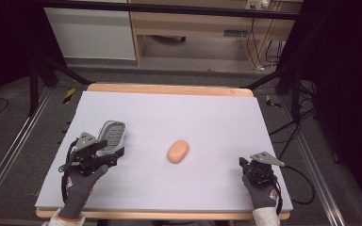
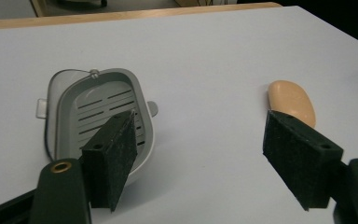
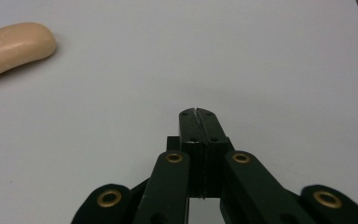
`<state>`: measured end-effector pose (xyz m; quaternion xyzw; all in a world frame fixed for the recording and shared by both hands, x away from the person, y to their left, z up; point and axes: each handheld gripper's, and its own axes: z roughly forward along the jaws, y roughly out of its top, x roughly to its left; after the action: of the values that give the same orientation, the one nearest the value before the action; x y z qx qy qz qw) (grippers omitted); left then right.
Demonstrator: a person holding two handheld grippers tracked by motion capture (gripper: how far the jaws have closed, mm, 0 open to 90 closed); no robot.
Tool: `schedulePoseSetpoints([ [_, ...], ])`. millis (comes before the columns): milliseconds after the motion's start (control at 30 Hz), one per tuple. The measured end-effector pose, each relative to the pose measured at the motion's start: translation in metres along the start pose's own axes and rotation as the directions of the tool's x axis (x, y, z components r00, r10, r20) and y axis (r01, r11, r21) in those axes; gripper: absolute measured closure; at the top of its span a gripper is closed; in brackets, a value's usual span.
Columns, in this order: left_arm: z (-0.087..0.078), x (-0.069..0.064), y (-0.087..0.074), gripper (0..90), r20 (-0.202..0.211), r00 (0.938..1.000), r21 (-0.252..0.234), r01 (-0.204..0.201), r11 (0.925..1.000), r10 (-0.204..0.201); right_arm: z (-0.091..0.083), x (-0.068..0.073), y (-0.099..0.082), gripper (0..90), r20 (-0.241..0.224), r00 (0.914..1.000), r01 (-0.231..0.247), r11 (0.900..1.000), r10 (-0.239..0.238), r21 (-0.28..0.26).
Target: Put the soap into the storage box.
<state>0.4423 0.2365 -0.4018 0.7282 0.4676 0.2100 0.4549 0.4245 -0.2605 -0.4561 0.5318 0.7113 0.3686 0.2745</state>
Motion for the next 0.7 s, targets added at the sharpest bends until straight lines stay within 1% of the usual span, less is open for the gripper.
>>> schedulePoseSetpoints([
  [67,0.002,-0.004,0.003,25.3,0.008,1.0,-0.002,-0.002,1.0,0.002,0.0,0.0,0.0,89.5,0.004,1.0,0.004,1.0,-0.004,-0.002],
  [100,0.003,-0.005,0.004,25.3,0.011,0.9999,-0.003,-0.003,1.0,0.003,0.0,0.001,0.0,87.8,0.008,0.9999,0.009,1.0,-0.009,-0.004],
  [167,0.007,-0.009,0.007,25.4,0.018,0.9998,-0.001,-0.004,1.0,0.004,0.0,0.001,0.0,82.8,0.01,0.9999,0.01,0.9999,-0.01,-0.002],
  [233,0.011,-0.013,0.01,25.3,0.022,0.9997,0.007,-0.014,0.9999,0.014,0.001,0.002,0.0,76.4,0.004,1.0,0.006,1.0,-0.006,-0.001],
  [300,0.013,-0.015,0.011,25.3,0.024,0.9995,0.011,-0.02,0.9997,0.02,0.002,0.001,-0.001,71.6,0.011,0.9999,0.008,1.0,-0.008,-0.002],
  [333,0.018,-0.019,0.014,25.3,0.031,0.9991,0.016,-0.029,0.9995,0.028,0.002,0.001,-0.001,68.3,0.011,0.9999,0.004,1.0,-0.004,-0.008],
  [400,0.022,-0.024,0.017,25.3,0.039,0.9985,0.021,-0.039,0.999,0.038,0.002,0.001,-0.001,65.2,0.007,1.0,-0.004,1.0,0.004,-0.007],
  [433,0.025,-0.026,0.018,25.3,0.041,0.9982,0.026,-0.044,0.9987,0.043,0.003,0.001,-0.001,63.6,0.009,1.0,0.002,1.0,-0.002,-0.009],
  [500,0.027,-0.029,0.019,25.3,0.046,0.998,0.026,-0.046,0.9986,0.044,0.004,0.001,-0.001,60.7,0.004,1.0,-0.002,1.0,0.002,-0.001],
  [533,0.031,-0.033,0.021,25.2,0.055,0.9974,0.028,-0.049,0.9984,0.047,0.004,0.002,-0.001,58.9,0.002,1.0,-0.002,1.0,0.002,0.001],
  [567,0.031,-0.033,0.021,25.2,0.055,0.9974,0.028,-0.049,0.9984,0.047,0.004,0.002,-0.001,58.9,0.002,1.0,-0.002,1.0,0.002,0.001],
  [633,0.039,-0.041,0.025,25.0,0.065,0.9965,0.031,-0.055,0.998,0.053,0.005,0.002,-0.001,54.8,0.004,1.0,0.001,1.0,-0.001,-0.007],
  [700,0.041,-0.042,0.026,25.0,0.067,0.9962,0.031,-0.058,0.9978,0.055,0.005,0.002,-0.001,54.2,0.003,1.0,0.001,1.0,-0.001,-0.007],
])
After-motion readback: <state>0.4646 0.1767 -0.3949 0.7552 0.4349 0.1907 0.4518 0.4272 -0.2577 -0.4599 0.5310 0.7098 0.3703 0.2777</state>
